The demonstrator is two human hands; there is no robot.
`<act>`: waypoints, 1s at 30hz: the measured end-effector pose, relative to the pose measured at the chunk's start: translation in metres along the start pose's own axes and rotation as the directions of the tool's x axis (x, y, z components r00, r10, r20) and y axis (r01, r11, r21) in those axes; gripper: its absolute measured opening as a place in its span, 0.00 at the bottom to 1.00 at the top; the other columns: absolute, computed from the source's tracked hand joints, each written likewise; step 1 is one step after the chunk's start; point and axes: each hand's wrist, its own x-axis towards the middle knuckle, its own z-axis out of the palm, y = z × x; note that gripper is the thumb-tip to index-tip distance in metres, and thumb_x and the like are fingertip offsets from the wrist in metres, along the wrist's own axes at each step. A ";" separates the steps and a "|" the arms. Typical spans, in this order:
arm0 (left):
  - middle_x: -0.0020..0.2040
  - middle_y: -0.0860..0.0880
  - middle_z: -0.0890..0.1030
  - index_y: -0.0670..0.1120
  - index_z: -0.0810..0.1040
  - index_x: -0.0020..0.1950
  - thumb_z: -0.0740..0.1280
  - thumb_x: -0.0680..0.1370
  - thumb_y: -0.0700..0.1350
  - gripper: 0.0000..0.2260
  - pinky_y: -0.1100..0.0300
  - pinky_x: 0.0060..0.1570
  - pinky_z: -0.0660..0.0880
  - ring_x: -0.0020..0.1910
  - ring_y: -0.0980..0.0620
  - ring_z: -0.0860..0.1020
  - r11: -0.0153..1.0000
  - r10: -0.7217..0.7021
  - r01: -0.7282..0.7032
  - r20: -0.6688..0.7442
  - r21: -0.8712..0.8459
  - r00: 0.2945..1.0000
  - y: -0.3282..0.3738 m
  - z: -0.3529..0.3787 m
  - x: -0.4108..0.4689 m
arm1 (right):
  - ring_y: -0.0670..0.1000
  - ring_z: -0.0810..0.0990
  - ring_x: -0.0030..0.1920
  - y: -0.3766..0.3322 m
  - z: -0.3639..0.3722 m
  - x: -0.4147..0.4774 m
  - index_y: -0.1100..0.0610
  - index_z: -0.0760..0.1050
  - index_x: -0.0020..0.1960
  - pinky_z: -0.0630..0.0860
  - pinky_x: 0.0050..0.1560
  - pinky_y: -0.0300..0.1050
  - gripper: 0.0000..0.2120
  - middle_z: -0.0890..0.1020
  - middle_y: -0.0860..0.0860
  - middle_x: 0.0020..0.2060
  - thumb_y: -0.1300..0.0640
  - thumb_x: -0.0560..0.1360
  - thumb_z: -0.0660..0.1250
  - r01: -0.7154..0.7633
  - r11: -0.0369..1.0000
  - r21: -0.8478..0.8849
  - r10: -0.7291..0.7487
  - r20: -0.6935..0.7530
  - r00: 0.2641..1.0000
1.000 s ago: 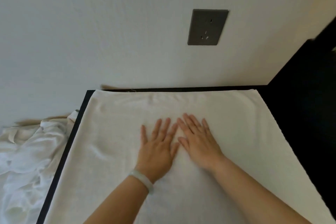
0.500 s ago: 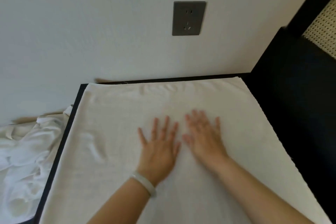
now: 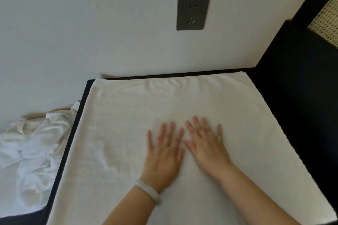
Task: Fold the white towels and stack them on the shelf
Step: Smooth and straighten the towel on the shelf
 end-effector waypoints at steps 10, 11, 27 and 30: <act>0.80 0.54 0.38 0.60 0.38 0.79 0.35 0.74 0.68 0.33 0.37 0.74 0.39 0.78 0.48 0.36 0.884 -0.468 0.467 0.036 0.014 0.883 -0.129 -0.035 -0.022 | 0.55 0.37 0.80 0.103 -0.038 -0.017 0.48 0.38 0.81 0.38 0.76 0.64 0.42 0.41 0.49 0.81 0.31 0.71 0.32 -0.518 0.854 0.045 0.509 0.129 0.851; 0.79 0.55 0.35 0.61 0.37 0.78 0.35 0.75 0.69 0.33 0.36 0.74 0.37 0.78 0.47 0.34 0.909 -0.417 0.415 0.036 0.034 0.908 -0.123 -0.035 -0.026 | 0.55 0.35 0.79 0.092 -0.038 -0.020 0.45 0.36 0.80 0.37 0.75 0.67 0.41 0.39 0.46 0.80 0.30 0.71 0.32 -0.464 0.885 0.035 0.455 0.144 0.879; 0.79 0.55 0.34 0.62 0.37 0.78 0.41 0.78 0.69 0.31 0.27 0.69 0.40 0.77 0.42 0.33 0.950 -0.303 0.285 0.155 0.126 0.940 -0.110 -0.034 0.107 | 0.58 0.33 0.78 0.063 -0.031 0.115 0.41 0.36 0.80 0.35 0.71 0.74 0.34 0.35 0.45 0.79 0.30 0.78 0.39 -0.273 0.961 -0.036 0.273 0.253 0.928; 0.79 0.53 0.34 0.58 0.38 0.79 0.40 0.80 0.66 0.30 0.30 0.71 0.38 0.77 0.42 0.34 0.956 -0.275 0.262 0.089 0.133 0.957 -0.092 -0.037 0.114 | 0.57 0.36 0.79 0.035 -0.035 0.123 0.47 0.41 0.81 0.34 0.73 0.71 0.33 0.40 0.50 0.81 0.36 0.82 0.44 -0.259 0.966 -0.026 0.260 0.129 0.957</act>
